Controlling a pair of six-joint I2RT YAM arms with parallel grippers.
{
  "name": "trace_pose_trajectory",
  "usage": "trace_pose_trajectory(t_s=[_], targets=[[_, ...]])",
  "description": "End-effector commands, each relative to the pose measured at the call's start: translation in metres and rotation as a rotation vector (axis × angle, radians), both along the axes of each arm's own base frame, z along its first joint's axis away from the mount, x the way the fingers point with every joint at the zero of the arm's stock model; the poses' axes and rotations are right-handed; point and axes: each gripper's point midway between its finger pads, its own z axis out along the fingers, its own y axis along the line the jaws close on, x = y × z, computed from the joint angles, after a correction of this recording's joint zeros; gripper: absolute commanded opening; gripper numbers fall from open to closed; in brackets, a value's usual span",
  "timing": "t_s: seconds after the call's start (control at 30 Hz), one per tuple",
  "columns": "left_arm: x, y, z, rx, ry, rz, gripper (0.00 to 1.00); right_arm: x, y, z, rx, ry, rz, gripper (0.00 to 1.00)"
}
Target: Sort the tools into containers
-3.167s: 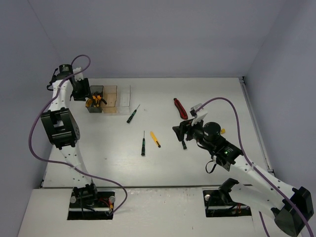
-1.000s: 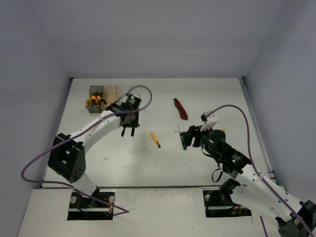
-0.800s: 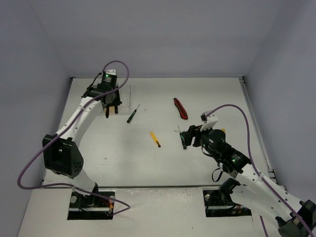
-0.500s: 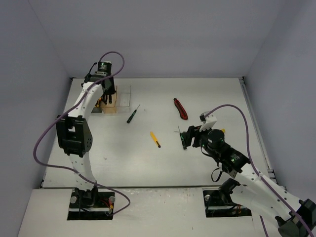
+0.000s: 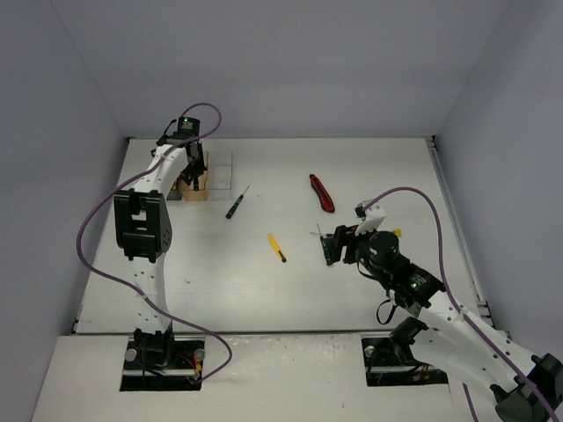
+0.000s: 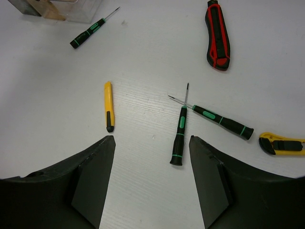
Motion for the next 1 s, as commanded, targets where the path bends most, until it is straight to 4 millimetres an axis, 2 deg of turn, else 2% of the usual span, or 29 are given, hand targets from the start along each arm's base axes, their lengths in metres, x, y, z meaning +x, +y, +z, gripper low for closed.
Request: trace_pose_trajectory(t_s=[0.0, 0.17, 0.37, 0.5, 0.67, 0.8, 0.97], targets=[[0.021, 0.005, 0.041, -0.011, -0.131, 0.024, 0.02, 0.007, 0.002, 0.017, 0.030, -0.058, -0.009, 0.61], [0.029, 0.002, 0.036, -0.027, -0.138, 0.030, 0.04, 0.007, 0.002, 0.016, 0.033, -0.056, -0.007, 0.61], [0.034, 0.003, 0.032, -0.020, -0.136, 0.027, 0.16, 0.006, 0.001, 0.014, 0.031, -0.053, -0.007, 0.61], [0.032, 0.007, 0.035, -0.001, -0.138, 0.027, 0.20, 0.006, 0.002, 0.013, 0.028, -0.050, -0.003, 0.61], [0.025, 0.013, 0.052, 0.025, -0.163, 0.039, 0.40, 0.006, 0.003, 0.011, 0.026, -0.045, 0.000, 0.61], [0.015, 0.030, 0.064, 0.111, -0.174, 0.063, 0.41, 0.006, 0.003, 0.009, 0.020, -0.040, -0.001, 0.61], [0.001, 0.044, 0.059, 0.183, -0.123, 0.094, 0.41, 0.007, 0.003, 0.006, 0.014, -0.032, 0.000, 0.61]])
